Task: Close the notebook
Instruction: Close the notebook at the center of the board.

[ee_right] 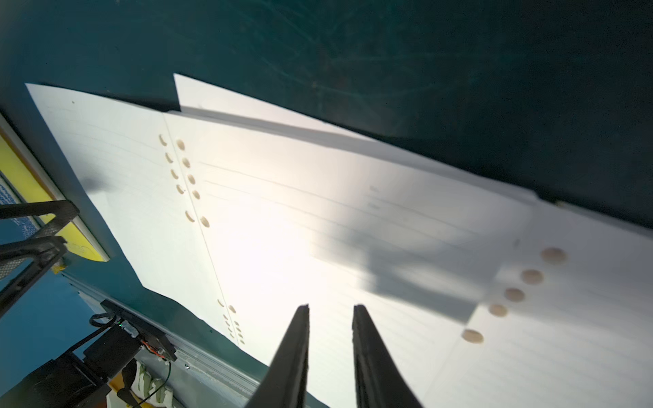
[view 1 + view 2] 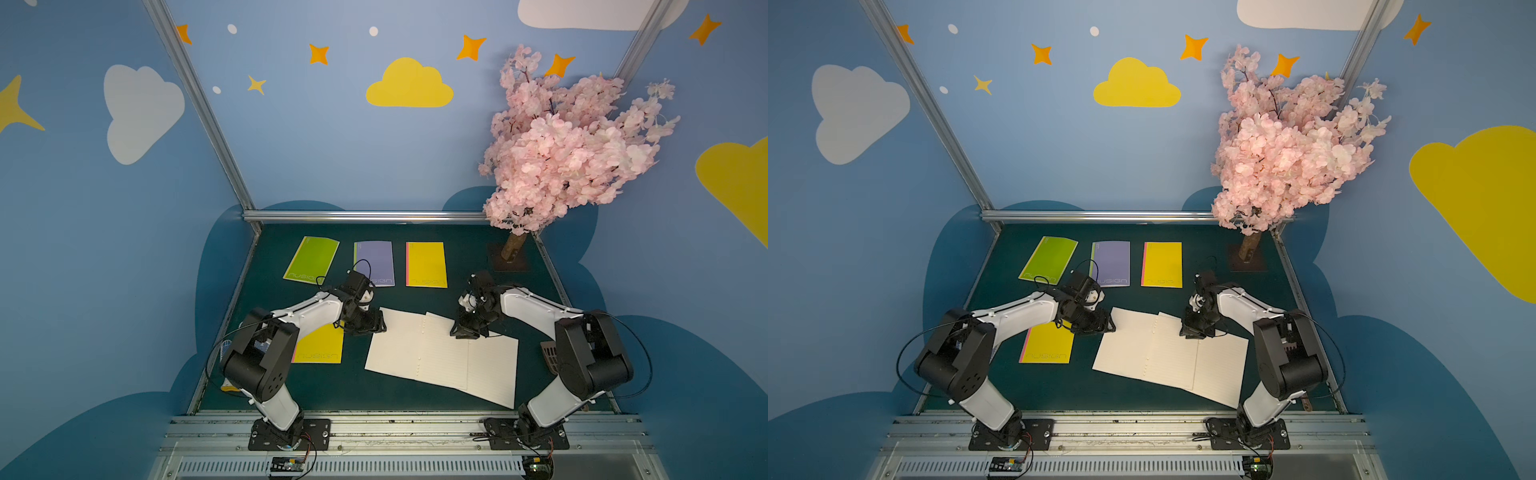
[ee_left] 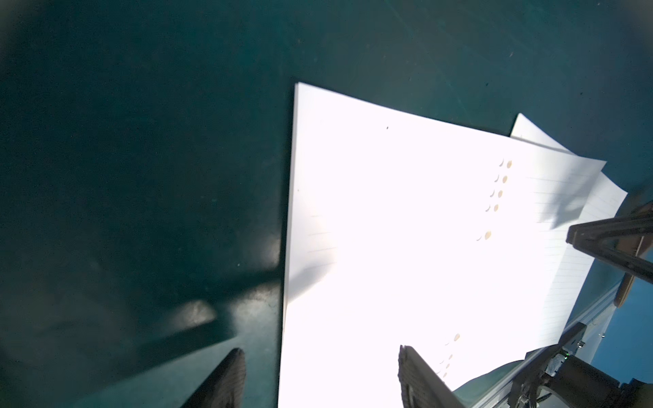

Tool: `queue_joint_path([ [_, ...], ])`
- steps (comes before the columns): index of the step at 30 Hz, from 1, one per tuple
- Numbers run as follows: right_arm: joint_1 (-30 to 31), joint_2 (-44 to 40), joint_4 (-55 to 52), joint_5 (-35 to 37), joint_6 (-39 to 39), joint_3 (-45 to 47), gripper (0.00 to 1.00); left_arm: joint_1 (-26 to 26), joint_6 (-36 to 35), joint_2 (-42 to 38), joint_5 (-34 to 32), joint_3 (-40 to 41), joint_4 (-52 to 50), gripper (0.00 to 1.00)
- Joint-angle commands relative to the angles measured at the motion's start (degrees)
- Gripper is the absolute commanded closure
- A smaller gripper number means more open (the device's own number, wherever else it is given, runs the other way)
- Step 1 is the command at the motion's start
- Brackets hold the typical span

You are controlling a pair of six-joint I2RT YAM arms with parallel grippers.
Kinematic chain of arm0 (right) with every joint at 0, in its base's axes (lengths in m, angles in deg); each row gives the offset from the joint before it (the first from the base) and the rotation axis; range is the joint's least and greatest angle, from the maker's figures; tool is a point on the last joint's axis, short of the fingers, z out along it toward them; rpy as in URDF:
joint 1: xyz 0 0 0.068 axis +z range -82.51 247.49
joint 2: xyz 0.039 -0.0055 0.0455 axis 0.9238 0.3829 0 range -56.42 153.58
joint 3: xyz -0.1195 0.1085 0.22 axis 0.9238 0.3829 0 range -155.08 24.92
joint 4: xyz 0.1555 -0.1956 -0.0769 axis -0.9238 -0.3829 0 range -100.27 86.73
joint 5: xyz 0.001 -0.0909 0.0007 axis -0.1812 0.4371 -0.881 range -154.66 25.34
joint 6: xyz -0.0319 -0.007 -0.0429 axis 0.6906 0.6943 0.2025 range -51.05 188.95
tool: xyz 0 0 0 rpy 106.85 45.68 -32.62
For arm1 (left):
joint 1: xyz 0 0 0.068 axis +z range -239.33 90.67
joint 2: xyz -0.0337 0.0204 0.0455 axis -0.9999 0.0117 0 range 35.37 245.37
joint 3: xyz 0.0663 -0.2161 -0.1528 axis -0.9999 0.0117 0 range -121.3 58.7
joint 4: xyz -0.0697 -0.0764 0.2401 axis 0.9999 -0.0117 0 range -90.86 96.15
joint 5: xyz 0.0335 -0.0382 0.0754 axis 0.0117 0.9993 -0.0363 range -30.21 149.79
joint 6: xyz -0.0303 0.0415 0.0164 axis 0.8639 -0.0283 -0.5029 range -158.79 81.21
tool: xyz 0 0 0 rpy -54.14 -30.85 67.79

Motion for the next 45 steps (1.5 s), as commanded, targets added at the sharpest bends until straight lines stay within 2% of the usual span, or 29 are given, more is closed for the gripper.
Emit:
queue_joint_path([
  [1, -0.65, -2.61, -2.67, 2.02, -0.03, 1.13, 0.73, -0.35, -0.64, 1.68, 1.27, -0.44, 0.83, 0.3],
  [4, -1.24, -3.71, -3.25, 2.07, 0.24, 2.13, 0.67, -0.57, -0.58, 2.53, 1.34, -0.57, 1.14, 0.31],
  [10, -2.81, -4.79, -3.88, 1.87, 1.07, 3.74, 0.65, -0.81, -0.96, 3.38, 1.03, -0.91, 1.25, 0.31],
  [45, -3.22, -3.64, -2.43, -0.44, 2.17, 6.82, 0.67, -1.59, -1.15, 7.64, 3.77, -2.79, 1.58, 0.35],
])
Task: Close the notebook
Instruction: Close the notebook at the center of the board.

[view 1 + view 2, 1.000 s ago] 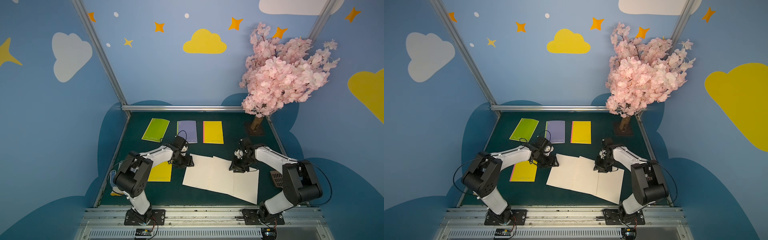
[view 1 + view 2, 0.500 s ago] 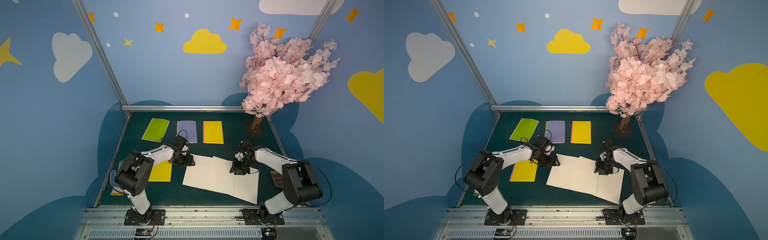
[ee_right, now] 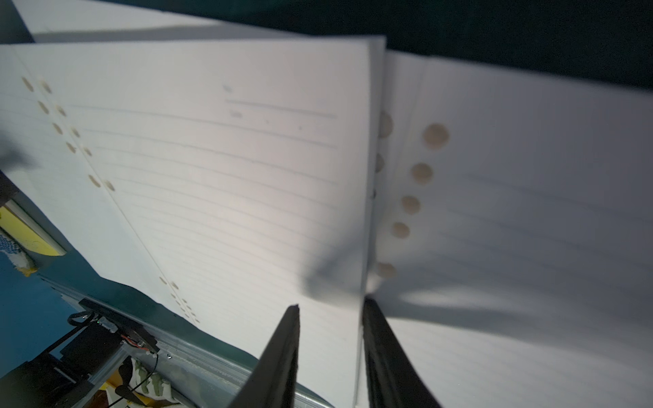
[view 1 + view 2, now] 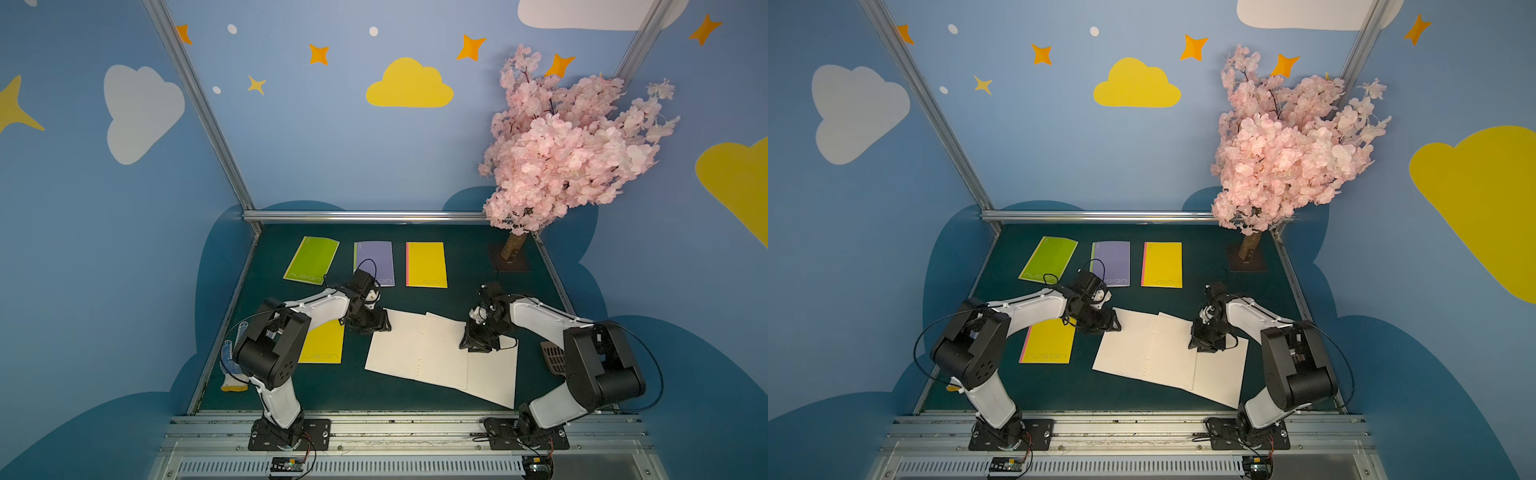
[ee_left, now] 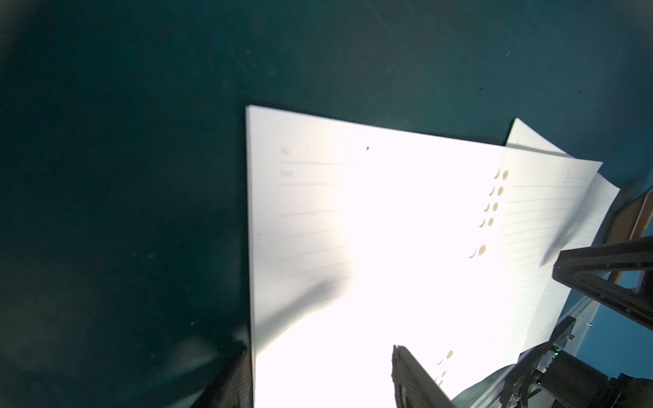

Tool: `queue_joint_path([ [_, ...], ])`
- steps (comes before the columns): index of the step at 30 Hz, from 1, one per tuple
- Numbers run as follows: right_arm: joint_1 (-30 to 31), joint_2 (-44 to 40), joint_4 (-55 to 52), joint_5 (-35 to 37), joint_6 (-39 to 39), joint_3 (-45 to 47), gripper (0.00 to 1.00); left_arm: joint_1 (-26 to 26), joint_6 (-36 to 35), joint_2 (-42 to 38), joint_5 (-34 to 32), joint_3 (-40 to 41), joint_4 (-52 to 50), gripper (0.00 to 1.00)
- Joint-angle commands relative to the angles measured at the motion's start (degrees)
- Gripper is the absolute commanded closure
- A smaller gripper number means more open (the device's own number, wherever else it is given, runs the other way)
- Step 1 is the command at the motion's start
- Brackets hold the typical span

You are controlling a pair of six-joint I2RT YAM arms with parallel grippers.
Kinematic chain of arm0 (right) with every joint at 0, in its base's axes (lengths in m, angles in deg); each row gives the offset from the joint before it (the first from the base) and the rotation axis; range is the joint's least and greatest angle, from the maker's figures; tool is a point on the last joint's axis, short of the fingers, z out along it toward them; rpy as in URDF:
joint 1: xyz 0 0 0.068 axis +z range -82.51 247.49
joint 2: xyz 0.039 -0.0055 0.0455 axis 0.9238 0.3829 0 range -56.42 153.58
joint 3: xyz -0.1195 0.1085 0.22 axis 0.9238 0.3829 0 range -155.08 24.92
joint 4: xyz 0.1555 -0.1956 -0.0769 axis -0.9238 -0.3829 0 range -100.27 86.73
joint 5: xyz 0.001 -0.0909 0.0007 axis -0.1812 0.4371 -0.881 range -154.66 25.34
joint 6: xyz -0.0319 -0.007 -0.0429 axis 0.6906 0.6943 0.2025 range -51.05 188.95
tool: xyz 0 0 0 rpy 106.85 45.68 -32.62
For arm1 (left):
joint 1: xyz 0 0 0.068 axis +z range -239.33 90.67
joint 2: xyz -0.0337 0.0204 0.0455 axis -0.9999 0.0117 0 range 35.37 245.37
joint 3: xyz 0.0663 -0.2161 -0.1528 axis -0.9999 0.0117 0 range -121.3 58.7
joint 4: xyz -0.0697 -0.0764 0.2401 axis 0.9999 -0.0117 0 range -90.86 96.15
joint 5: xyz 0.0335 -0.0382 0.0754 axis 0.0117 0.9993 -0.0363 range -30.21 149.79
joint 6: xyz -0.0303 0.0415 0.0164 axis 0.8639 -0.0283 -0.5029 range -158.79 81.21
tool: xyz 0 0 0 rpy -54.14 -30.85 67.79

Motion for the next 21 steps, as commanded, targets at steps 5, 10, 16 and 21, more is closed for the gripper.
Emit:
queue_joint_path([
  [5, 0.11, -0.4, -0.31, -1.2, 1.14, -0.75, 0.68, -0.57, -0.93, 0.48, 2.29, 0.53, 0.54, 0.36],
  [10, 0.9, -0.79, -0.4, -1.35, 1.18, -1.58, 0.69, -0.6, -1.06, -2.44, 4.63, 1.06, 1.62, 0.36],
  [16, 2.22, -0.86, -0.76, -1.23, 0.91, -2.83, 0.69, -0.58, -0.96, -5.41, 6.05, 1.59, 2.14, 0.36],
  [21, 2.92, -0.77, -0.69, -1.25, 0.79, -3.68, 0.69, -0.36, -0.83, -8.31, 5.69, 1.94, 1.3, 0.36],
])
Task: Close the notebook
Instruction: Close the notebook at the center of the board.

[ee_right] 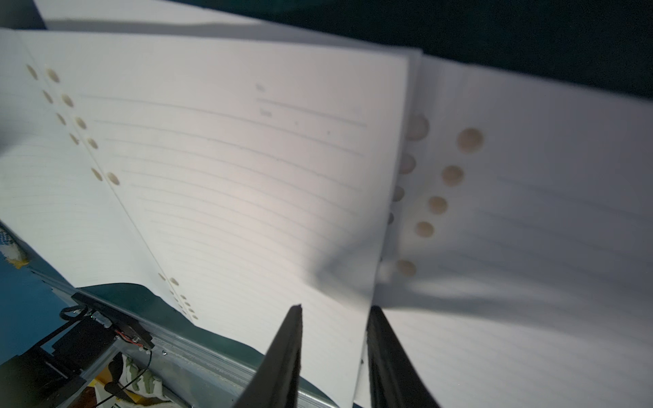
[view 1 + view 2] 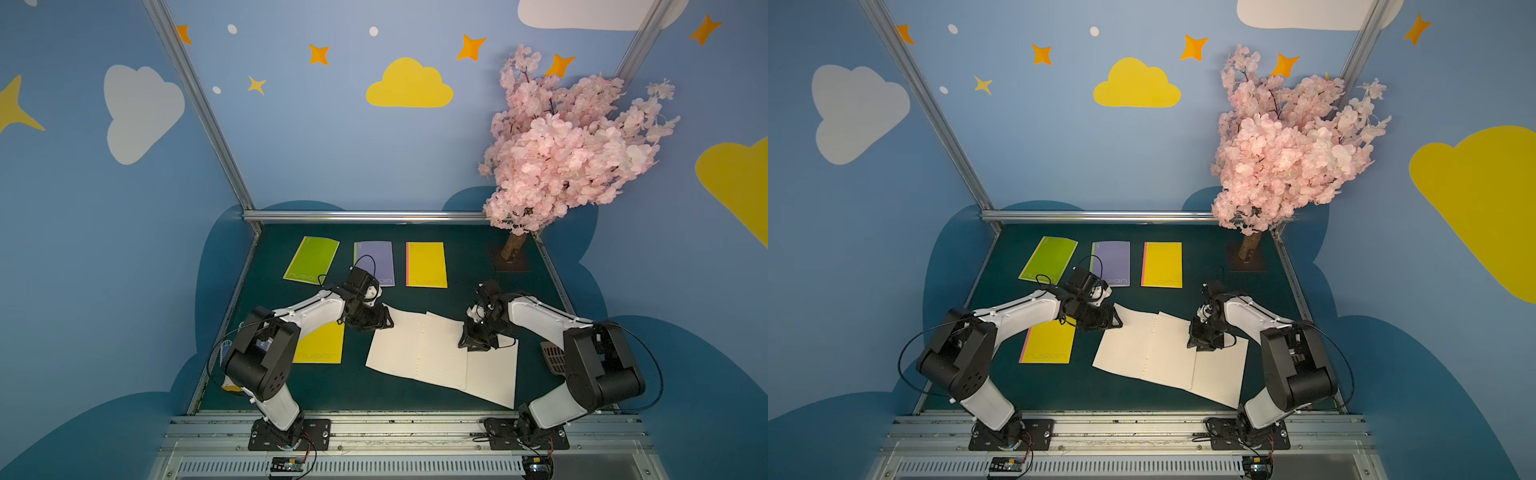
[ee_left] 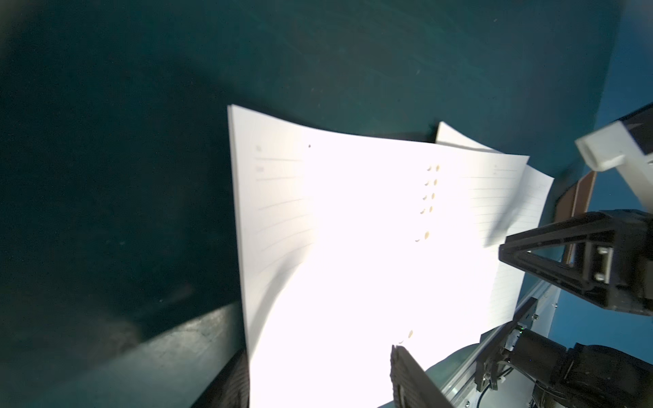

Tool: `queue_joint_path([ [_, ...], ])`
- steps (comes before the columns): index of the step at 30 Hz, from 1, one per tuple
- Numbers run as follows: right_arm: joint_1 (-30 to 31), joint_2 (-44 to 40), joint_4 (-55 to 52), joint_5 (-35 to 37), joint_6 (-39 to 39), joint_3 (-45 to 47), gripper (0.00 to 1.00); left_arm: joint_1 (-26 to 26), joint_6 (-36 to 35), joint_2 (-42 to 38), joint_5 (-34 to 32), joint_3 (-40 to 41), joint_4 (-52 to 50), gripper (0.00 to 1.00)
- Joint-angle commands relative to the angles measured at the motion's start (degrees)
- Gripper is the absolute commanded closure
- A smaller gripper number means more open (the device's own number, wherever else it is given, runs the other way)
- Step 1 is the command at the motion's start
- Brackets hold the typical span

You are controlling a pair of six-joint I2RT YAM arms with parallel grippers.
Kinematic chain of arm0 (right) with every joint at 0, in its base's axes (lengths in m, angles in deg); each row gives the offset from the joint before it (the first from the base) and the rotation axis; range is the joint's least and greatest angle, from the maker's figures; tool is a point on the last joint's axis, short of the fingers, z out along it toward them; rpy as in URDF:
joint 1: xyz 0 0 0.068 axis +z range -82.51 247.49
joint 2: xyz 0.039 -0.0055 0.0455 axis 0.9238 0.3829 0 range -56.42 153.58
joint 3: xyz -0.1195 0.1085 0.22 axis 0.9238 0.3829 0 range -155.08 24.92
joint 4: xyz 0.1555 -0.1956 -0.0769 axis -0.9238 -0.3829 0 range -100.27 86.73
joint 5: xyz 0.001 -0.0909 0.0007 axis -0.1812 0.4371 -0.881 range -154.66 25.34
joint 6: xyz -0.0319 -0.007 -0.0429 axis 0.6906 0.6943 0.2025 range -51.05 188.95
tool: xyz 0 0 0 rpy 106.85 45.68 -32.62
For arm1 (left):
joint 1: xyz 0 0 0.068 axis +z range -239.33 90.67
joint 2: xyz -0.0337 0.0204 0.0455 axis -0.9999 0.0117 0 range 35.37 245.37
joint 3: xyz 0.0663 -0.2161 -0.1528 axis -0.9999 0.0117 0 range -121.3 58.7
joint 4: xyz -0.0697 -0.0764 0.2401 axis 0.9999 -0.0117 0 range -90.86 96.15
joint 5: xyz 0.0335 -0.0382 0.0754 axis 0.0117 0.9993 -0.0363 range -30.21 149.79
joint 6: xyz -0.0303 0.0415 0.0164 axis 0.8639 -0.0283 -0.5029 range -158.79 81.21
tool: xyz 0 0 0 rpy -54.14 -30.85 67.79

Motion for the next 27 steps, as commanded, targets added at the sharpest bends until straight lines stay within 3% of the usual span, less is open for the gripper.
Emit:
queue_joint_path([
  [1, 1.18, -0.72, 0.06, -1.65, 0.28, -2.36, 0.69, -0.19, -0.64, -2.48, 2.71, 0.86, -0.04, 0.36],
  [20, 3.76, 3.16, 0.25, -1.3, 0.12, -5.95, 0.71, -0.09, -0.72, -6.14, 1.38, 1.93, -2.11, 0.37],
  [27, 3.76, 3.12, 0.88, -1.57, -0.26, -6.2, 0.71, -0.13, -0.71, -5.68, 1.59, 1.7, -1.87, 0.51],
])
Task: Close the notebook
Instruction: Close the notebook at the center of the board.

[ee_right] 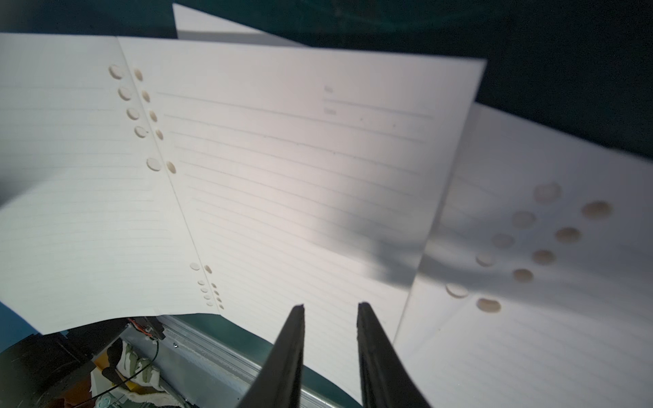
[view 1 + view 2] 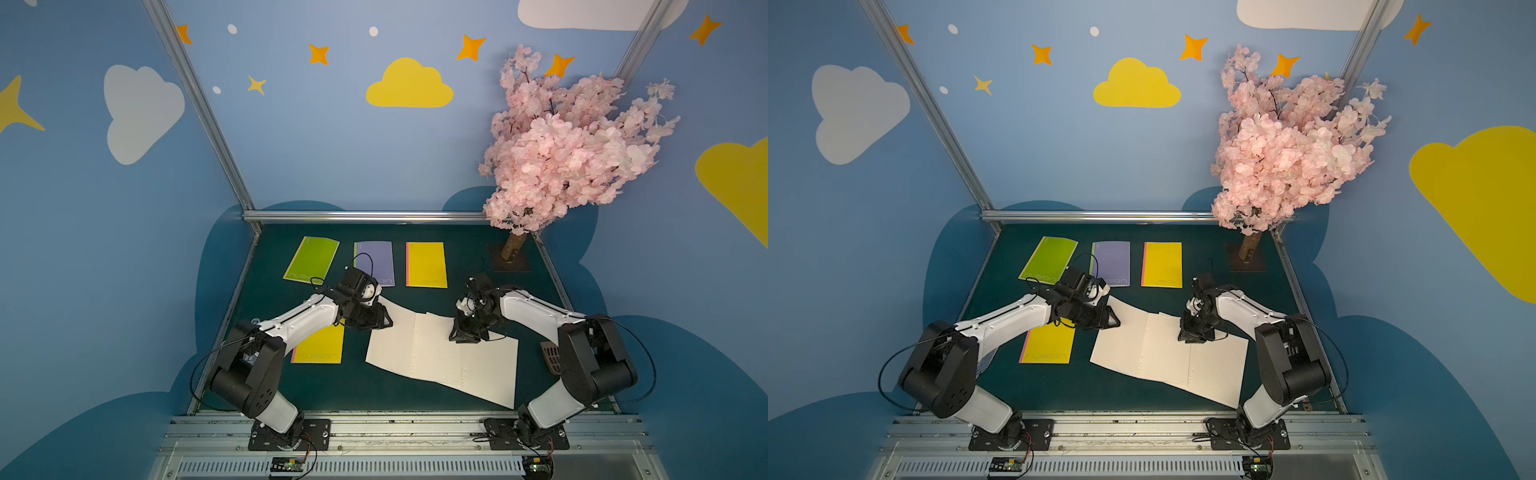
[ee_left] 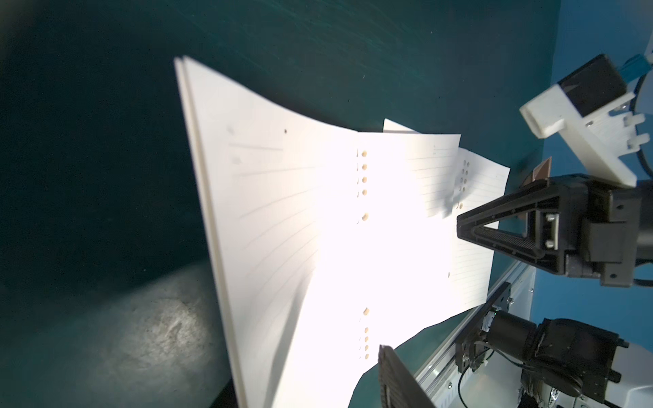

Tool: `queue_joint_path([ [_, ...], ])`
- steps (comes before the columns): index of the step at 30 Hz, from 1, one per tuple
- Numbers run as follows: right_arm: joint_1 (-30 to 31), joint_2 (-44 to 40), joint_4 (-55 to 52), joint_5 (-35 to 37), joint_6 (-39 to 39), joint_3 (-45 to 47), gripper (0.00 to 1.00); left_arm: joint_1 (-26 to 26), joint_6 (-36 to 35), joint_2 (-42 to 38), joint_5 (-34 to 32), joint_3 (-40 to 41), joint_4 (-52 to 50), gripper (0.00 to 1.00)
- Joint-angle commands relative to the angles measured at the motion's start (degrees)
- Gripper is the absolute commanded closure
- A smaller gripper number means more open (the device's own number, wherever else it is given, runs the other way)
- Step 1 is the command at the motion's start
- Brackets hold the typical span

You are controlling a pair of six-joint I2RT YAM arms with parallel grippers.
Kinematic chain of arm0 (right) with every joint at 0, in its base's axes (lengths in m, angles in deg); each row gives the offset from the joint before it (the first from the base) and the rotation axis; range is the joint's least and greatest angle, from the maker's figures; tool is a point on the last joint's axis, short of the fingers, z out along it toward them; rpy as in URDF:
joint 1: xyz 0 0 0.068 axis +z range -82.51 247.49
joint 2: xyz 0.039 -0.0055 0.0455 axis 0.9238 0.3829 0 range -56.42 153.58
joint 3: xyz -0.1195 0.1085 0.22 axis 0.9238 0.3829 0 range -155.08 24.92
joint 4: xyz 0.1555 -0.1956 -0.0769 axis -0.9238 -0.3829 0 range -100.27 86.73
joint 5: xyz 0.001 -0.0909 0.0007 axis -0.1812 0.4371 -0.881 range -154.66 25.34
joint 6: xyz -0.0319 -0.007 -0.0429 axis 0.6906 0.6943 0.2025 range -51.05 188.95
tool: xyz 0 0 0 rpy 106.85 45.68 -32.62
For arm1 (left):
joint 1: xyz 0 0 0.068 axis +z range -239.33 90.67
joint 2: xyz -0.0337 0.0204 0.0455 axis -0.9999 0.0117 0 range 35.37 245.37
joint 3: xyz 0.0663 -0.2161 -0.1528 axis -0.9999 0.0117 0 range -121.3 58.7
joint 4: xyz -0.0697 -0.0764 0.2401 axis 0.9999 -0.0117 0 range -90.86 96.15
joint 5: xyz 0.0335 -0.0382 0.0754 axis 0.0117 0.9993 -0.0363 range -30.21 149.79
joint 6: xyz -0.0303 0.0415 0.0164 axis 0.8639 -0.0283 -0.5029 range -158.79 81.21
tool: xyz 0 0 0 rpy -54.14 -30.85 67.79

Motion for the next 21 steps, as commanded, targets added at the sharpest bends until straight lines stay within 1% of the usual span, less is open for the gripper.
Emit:
queue_joint_path([
  [1, 0.31, 0.46, -0.03, -0.13, -0.12, -1.35, 0.71, -0.05, -0.7, -0.46, 0.13, 0.11, -1.02, 0.53],
  [3, 0.33, 0.55, 0.02, -0.17, -0.14, -1.61, 0.71, -0.05, -0.64, -0.54, -0.51, 0.14, -1.47, 0.55],
  [6, 0.3, 0.8, -0.03, -0.21, -0.01, -1.89, 0.71, -0.11, -0.57, -0.69, -0.89, 0.29, -1.79, 0.63],
  [11, 0.3, 1.07, 0.06, -0.24, 0.25, -2.08, 0.71, -0.03, -0.23, -0.98, -2.15, 0.28, -2.33, 0.79],
  [13, 0.29, 1.23, 0.19, -0.16, 0.45, -2.23, 0.71, -0.03, -0.27, -1.01, -2.47, 0.29, -2.68, 0.84],
  [16, 0.31, 1.59, 0.19, -0.27, 0.57, -2.56, 0.71, -0.07, -0.24, -1.01, -3.15, 0.1, -3.48, 0.88],
  [21, 0.31, 2.12, 0.21, -0.48, 0.8, -3.21, 0.71, 0.09, -0.02, -1.5, -4.85, -0.41, -5.37, 0.91],
])
